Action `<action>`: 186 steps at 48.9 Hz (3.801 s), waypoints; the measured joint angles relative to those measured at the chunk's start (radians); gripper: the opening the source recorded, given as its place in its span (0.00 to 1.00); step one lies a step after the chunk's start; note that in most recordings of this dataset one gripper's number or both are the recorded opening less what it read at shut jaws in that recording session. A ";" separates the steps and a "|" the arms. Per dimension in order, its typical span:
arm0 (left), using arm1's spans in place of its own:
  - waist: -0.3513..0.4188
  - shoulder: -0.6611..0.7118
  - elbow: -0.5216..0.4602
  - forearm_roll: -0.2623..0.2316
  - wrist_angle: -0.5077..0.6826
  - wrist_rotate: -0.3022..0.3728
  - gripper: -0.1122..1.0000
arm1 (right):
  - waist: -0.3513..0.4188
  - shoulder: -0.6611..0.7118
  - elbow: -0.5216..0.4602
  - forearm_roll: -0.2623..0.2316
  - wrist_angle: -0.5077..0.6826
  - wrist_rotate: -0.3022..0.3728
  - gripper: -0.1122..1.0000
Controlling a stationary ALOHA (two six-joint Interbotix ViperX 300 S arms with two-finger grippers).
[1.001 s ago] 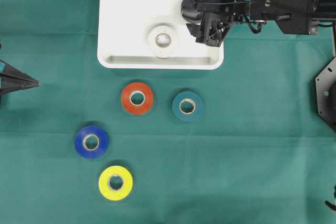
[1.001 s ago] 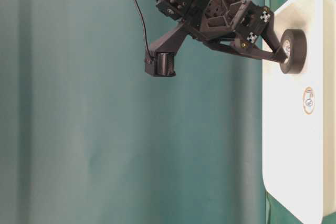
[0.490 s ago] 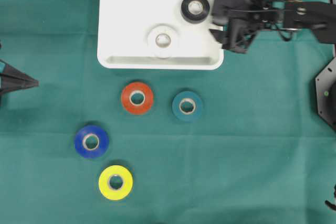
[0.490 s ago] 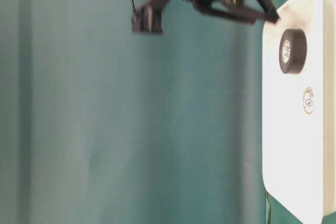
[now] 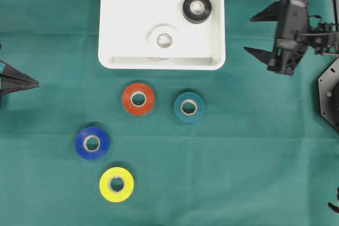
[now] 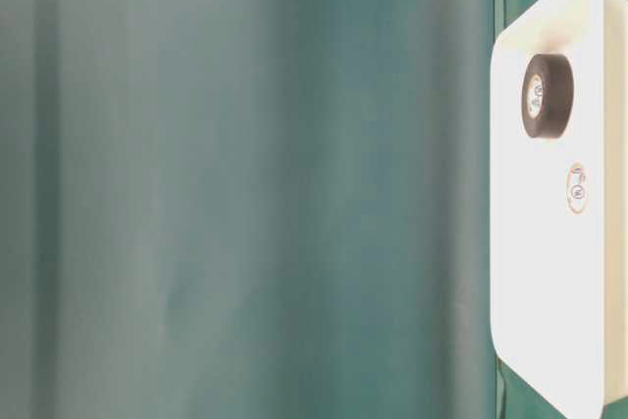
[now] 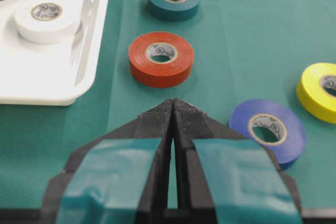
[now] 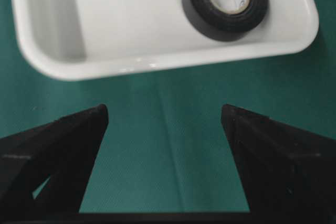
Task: Put the tape into the white case with the right arm.
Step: 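Open the right gripper and withdraw it to the right, then move the right gripper down to the yellow tape roll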
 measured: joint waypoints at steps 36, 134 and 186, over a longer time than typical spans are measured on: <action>0.000 0.000 0.000 -0.002 0.000 0.000 0.10 | 0.192 -0.245 0.173 0.005 -0.015 0.083 0.74; 0.000 -0.002 0.000 0.000 0.000 0.000 0.10 | 0.699 0.707 -0.555 -0.120 -0.150 0.146 0.70; 0.000 -0.018 0.000 0.000 0.000 0.000 0.10 | 0.784 1.054 -1.063 -0.120 0.008 0.178 0.70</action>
